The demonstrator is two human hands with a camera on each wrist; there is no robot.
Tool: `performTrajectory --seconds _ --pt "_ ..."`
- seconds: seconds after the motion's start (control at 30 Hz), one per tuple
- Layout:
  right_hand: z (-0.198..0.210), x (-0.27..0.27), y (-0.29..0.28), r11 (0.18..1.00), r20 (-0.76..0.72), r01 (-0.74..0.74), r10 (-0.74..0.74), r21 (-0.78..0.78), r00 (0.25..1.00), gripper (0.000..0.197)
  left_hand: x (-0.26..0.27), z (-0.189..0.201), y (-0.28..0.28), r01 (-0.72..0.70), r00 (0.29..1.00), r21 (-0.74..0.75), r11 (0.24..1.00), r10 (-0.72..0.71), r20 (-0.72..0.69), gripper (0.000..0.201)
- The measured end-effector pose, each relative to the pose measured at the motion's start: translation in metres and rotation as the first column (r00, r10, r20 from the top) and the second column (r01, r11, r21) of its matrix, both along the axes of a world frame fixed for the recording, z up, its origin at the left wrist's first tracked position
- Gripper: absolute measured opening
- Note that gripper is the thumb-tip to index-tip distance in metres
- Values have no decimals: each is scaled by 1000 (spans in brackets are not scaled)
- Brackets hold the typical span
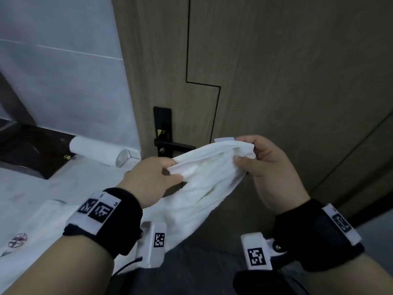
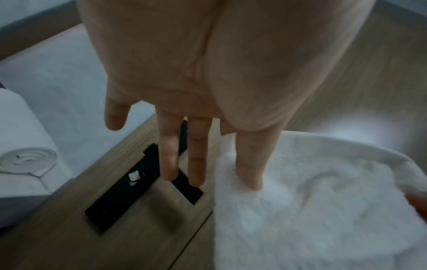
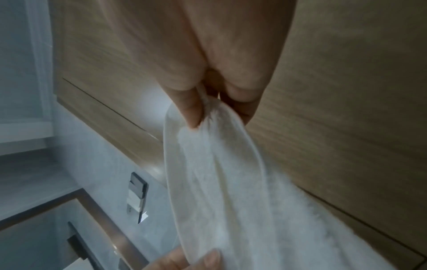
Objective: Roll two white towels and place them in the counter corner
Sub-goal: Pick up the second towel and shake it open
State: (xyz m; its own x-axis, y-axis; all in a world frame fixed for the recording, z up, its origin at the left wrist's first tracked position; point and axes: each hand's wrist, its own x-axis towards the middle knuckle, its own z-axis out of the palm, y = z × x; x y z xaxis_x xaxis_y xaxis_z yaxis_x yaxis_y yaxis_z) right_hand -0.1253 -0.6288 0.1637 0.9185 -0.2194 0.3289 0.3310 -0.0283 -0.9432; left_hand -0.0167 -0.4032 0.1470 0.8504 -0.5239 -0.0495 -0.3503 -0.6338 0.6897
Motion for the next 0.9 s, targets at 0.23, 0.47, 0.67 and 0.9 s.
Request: performTrajectory --seconds 0.23,0.47,0.67,0.9 --pt "-6 -49 -46 983 -12 182 -182 5 983 28 -21 1 -38 72 996 -160 985 -62 70 25" --pt "-12 -90 -83 929 7 349 -351 -124 936 40 -36 17 -68 203 975 -351 914 -157 155 14" --pt "-13 -111 -104 880 -44 441 -455 -176 890 18 -37 21 -81 255 965 -365 895 -213 151 19" --pt "2 -125 -128 868 -71 466 -483 -171 873 8 -42 26 -98 253 967 -388 886 -228 112 19"
